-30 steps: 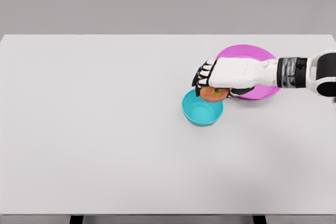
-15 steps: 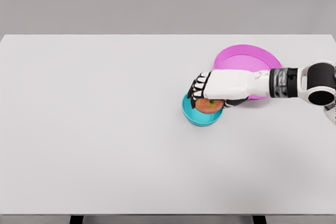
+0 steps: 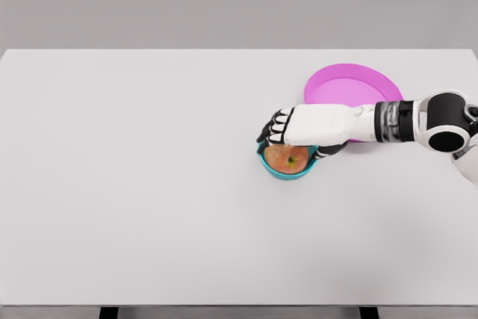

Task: Put the apple from the pink plate into the blue bowl with your right arm

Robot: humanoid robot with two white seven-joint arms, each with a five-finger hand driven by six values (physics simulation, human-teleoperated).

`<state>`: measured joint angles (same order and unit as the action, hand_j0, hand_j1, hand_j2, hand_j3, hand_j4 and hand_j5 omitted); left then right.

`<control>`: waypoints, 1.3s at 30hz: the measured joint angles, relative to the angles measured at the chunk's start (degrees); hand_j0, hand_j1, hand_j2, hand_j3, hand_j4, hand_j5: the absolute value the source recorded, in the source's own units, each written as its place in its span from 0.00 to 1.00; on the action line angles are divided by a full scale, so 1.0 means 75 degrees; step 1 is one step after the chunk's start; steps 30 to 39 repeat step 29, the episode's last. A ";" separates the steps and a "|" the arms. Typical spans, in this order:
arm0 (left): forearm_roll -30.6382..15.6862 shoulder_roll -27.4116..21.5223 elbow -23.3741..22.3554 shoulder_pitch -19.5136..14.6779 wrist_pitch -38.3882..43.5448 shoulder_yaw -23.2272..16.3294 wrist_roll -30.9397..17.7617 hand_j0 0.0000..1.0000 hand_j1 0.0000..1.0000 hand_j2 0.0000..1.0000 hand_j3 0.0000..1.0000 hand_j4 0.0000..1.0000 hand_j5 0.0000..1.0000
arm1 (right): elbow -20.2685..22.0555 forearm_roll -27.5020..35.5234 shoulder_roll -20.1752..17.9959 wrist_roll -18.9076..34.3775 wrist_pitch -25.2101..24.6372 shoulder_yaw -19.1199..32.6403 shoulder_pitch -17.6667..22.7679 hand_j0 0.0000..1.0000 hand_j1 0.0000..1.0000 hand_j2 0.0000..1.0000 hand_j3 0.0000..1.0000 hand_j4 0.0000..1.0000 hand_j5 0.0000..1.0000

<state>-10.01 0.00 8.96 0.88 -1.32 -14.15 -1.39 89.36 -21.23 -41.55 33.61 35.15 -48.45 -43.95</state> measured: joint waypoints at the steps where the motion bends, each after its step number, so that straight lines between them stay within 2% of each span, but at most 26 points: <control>1: 0.0000 0.0000 0.0000 0.0000 0.0000 0.0000 0.0000 1.00 1.00 1.00 1.00 1.00 1.00 | 0.0002 0.0000 0.0001 -0.0001 0.0000 -0.0001 0.0000 1.00 1.00 1.00 1.00 1.00 1.00; 6: 0.0000 0.0000 0.0000 0.0000 0.0000 0.0000 0.0000 1.00 1.00 1.00 1.00 1.00 1.00 | 0.0082 0.0001 -0.0007 0.0007 0.0003 0.0103 -0.0106 1.00 1.00 1.00 1.00 1.00 1.00; 10: 0.0000 0.0000 0.0000 0.0000 0.0000 0.0000 0.0000 1.00 1.00 1.00 1.00 1.00 1.00 | 0.0248 0.0053 -0.0205 0.0010 0.0003 0.1200 0.0105 1.00 1.00 1.00 1.00 1.00 1.00; 12: 0.0000 0.0000 0.0000 0.0000 0.0000 0.0000 0.0000 1.00 1.00 1.00 1.00 1.00 1.00 | 0.0257 0.0067 -0.0414 0.0017 0.0009 0.2004 0.0890 1.00 1.00 1.00 1.00 1.00 1.00; 15: 0.0000 0.0000 0.0000 0.0000 0.0000 0.0000 0.0000 1.00 1.00 1.00 1.00 1.00 1.00 | -0.0129 0.0117 -0.0696 0.0103 0.0008 0.3213 0.1323 1.00 1.00 1.00 1.00 1.00 1.00; 17: 0.0001 0.0000 0.0001 -0.0001 0.0001 0.0001 0.0000 1.00 1.00 1.00 1.00 1.00 1.00 | -0.0483 0.0116 -0.0633 0.0148 0.0019 0.4407 0.2413 1.00 1.00 1.00 1.00 1.00 1.00; 19: 0.0000 0.0000 0.0001 0.0000 0.0000 0.0001 0.0000 1.00 1.00 1.00 1.00 1.00 1.00 | -0.0662 0.0144 -0.0490 0.0167 0.0009 0.5417 0.2706 1.00 1.00 1.00 1.00 1.00 1.00; 21: 0.0000 0.0000 0.0001 0.0000 0.0000 0.0001 0.0000 1.00 1.00 1.00 1.00 1.00 1.00 | -0.0775 0.0154 -0.0394 0.0177 0.0004 0.5941 0.2824 1.00 1.00 1.00 1.00 1.00 1.00; 23: 0.0000 0.0000 0.0001 0.0000 0.0000 0.0000 0.0000 1.00 1.00 1.00 1.00 1.00 1.00 | -0.0813 0.0158 -0.0270 0.0182 0.0002 0.6201 0.2848 1.00 1.00 1.00 1.00 1.00 1.00; 24: 0.0000 0.0000 0.0001 0.0000 0.0000 0.0001 0.0000 1.00 1.00 1.00 1.00 1.00 1.00 | -0.0818 0.0144 -0.0175 0.0185 0.0003 0.6264 0.3058 1.00 1.00 1.00 1.00 1.00 1.00; 29: 0.0000 0.0000 0.0000 0.0000 0.0000 -0.0005 0.0001 1.00 1.00 1.00 1.00 1.00 1.00 | -0.0811 0.0055 0.0424 0.0188 0.0003 0.6207 0.3094 1.00 1.00 1.00 1.00 1.00 1.00; 39: 0.0000 0.0000 0.0000 0.0000 0.0000 -0.0005 0.0001 1.00 1.00 1.00 1.00 1.00 1.00 | -0.0811 0.0055 0.0424 0.0188 0.0003 0.6207 0.3094 1.00 1.00 1.00 1.00 1.00 1.00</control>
